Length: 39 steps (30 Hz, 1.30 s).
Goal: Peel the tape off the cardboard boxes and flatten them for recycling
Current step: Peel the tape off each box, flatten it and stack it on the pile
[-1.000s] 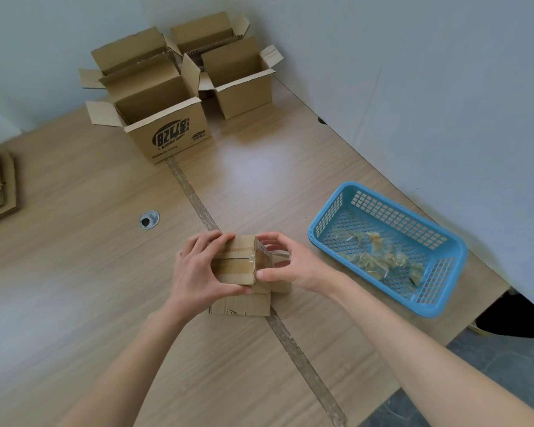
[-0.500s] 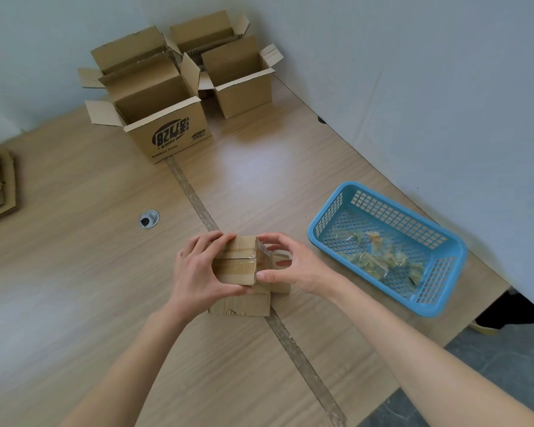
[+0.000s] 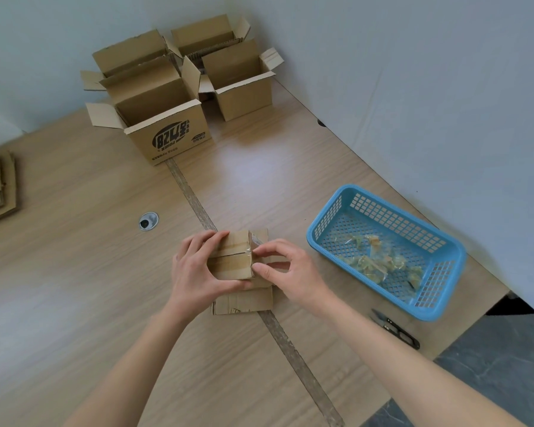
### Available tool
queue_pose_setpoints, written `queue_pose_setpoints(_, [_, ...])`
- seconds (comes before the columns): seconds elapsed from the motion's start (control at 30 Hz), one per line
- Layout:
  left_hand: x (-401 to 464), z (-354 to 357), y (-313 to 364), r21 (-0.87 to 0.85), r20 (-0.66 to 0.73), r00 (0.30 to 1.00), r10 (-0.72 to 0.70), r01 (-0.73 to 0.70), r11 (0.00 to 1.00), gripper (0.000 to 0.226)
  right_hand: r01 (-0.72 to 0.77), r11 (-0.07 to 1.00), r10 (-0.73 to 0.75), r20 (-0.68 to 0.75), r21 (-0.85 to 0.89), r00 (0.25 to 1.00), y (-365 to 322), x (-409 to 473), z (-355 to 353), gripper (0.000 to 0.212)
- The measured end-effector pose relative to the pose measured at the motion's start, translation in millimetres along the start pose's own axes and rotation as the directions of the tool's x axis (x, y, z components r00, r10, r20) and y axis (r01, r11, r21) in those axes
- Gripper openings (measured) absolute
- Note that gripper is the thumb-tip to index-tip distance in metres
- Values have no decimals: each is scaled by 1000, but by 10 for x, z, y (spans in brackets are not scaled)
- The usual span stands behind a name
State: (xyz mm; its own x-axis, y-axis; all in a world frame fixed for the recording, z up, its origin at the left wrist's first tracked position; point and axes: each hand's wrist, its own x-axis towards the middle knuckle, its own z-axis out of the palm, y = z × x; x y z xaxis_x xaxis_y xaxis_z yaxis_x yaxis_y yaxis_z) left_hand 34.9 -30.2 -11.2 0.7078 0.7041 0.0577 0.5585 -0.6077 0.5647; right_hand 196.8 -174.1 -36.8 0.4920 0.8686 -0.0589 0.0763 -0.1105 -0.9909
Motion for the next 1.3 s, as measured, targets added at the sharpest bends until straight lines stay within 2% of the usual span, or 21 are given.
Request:
queue_pose_setpoints(0.2, [25,42,27,-22,-15,1000,-20,20,1000,109,-127,991,126,11,46,992,55,-1,-4,48])
queue_pose_setpoints(0.4, [2,79,-11,-21,-32,999,-8,8,1000,107,-172,985,173,-56,21,983,146,-21,-11,27])
queue_pose_setpoints(0.53, [10,102,6,-4,-28,1000,0,0,1000,108,-227,974,228,-82,22,970,175,61,-24,33])
queue_pose_setpoints(0.67, [-1,109,-9,-7,-42,999,0,0,1000,106,-298,951,282,-155,-87,947,225,106,42,26])
queue_pose_setpoints(0.77, [3,119,1,-3,-47,999,0,0,1000,105,-293,956,283,-199,-24,938,257,111,92,10])
queue_pose_setpoints(0.87, [1,127,16,7,-45,999,-8,8,1000,106,-312,949,312,-213,34,926,257,127,105,17])
queue_pose_setpoints(0.97, [-1,136,32,21,-39,999,1,0,1000,107,-338,939,344,-205,62,916,263,159,78,15])
queue_pose_setpoints(1.07, [1,148,44,28,-39,999,4,-3,1000,107,-324,946,316,-168,-18,934,252,179,49,8])
queue_pose_setpoints(1.2, [8,176,52,61,-28,1000,8,-6,998,108,-220,916,218,-44,-336,975,249,209,21,12])
queue_pose_setpoints(1.3, [4,194,51,75,-29,999,14,-12,997,108,-133,884,167,37,-448,985,243,221,19,12])
